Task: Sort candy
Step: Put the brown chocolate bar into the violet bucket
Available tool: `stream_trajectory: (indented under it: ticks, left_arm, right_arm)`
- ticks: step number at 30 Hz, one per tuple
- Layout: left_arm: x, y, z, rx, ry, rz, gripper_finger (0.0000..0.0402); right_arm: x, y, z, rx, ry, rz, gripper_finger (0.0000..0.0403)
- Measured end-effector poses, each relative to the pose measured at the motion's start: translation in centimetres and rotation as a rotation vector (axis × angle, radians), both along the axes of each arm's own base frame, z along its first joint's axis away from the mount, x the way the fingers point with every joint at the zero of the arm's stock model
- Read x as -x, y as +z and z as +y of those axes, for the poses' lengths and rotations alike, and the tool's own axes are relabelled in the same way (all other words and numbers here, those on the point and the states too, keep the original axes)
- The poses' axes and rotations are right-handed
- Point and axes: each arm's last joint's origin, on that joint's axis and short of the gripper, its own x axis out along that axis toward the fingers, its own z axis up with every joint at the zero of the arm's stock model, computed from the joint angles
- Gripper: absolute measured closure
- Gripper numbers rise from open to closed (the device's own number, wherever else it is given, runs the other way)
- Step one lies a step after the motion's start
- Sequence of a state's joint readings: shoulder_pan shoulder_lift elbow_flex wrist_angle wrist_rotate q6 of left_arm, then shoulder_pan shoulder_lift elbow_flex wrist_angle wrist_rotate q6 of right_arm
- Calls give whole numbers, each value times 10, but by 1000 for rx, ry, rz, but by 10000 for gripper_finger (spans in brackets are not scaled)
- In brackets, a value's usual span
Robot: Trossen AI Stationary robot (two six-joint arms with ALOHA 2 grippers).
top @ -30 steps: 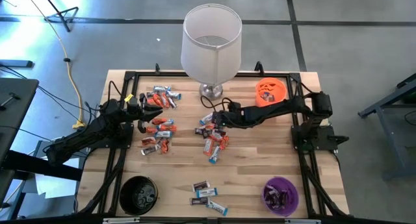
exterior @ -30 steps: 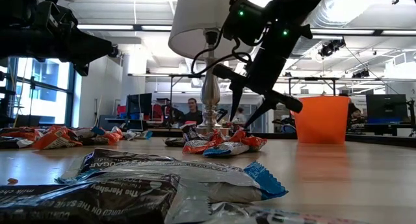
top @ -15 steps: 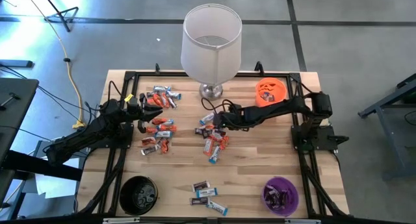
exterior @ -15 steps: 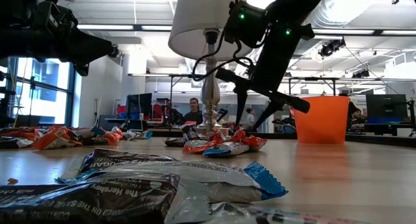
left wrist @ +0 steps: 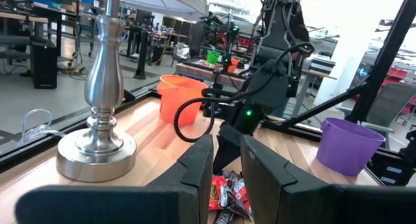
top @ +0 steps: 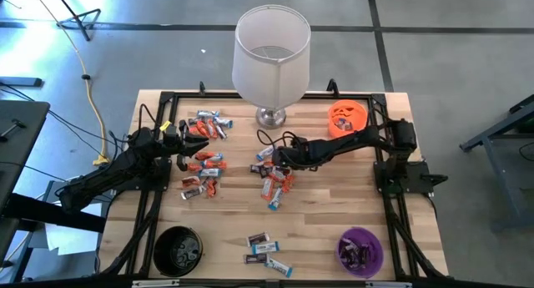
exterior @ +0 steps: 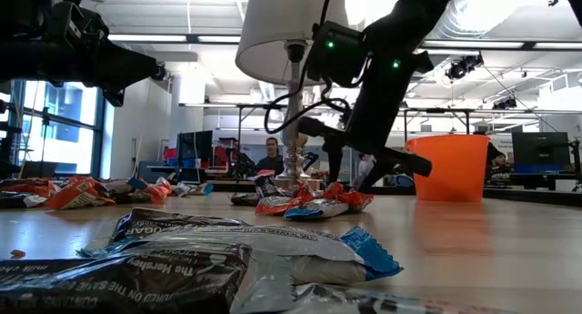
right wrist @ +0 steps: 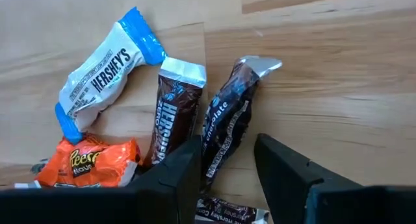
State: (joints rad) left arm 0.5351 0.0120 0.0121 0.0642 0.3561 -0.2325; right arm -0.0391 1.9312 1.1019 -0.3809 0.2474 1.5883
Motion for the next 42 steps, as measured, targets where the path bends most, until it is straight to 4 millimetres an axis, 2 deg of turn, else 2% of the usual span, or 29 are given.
stream_trajectory:
  ticks: [5,11,15,20,23,27,33,42]
  left_arm:
    - [0,0,0,0,0,0,337]
    - [0,0,0,0,0,0,337]
    - [0,0,0,0,0,0,337]
    - [0,0,0,0,0,0,337]
    - [0,0,0,0,0,0,337]
    - [0,0,0,0,0,0,337]
    - [0,0,0,0,0,0,337]
    - [0,0,0,0,0,0,337]
  right_arm:
    - [1,-1,0,10,44,27,288]
    - [1,-1,0,31,120,44,383]
    - [2,3,-2,34,152,44,384]
    - [10,22,-2,73,210,44,397]
    - [11,47,-2,105,206,-39,396]
    - [18,69,3,125,211,-87,399]
    - [27,98,29,39,243,-215,398]
    - [52,131,106,-175,237,-372,399]
